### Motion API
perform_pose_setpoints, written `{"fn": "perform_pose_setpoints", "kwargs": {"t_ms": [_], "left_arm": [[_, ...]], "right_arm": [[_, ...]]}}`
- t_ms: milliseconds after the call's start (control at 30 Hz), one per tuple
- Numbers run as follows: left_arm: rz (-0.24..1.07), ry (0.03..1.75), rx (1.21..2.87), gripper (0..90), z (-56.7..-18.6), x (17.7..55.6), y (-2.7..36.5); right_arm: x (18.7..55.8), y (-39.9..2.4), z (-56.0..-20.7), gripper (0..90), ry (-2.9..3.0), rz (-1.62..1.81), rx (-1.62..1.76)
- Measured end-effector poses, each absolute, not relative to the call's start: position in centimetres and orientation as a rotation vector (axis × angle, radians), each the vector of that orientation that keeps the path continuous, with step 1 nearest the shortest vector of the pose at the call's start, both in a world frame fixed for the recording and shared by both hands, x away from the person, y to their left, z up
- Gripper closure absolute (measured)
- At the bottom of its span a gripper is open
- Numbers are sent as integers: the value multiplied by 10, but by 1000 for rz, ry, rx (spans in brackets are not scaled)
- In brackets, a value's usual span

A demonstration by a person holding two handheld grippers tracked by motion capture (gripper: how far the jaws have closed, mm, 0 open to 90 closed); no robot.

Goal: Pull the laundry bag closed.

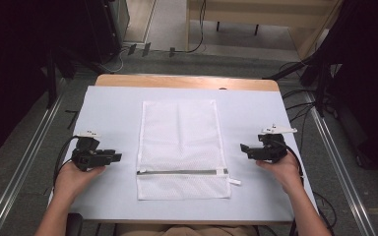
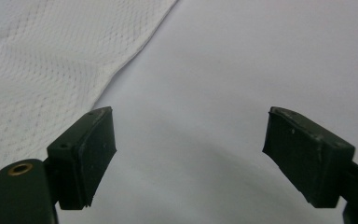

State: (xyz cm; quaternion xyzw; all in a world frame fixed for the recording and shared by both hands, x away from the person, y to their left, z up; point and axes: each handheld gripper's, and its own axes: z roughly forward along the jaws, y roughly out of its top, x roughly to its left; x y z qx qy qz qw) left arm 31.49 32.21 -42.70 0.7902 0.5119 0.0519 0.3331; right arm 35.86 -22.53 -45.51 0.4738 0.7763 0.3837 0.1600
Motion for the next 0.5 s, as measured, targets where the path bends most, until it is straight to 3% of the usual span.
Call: {"fn": "perform_pose_setpoints", "kwargs": {"t_ms": [100, 200, 333, 500], "left_arm": [[155, 1322, 2059, 606, -425, 316, 321], [116, 1337, 2052, 510, -426, 320, 321], [95, 1358, 2066, 449, -430, 322, 320], [97, 1342, 2061, 412, -429, 323, 320]], "right_arm": [[358, -225, -454, 198, 2217, 1103, 1354], [355, -225, -453, 240, 2215, 1096, 1344], [355, -225, -453, 267, 2224, 1103, 1344], [356, -222, -455, 277, 2251, 1087, 1356]]}}
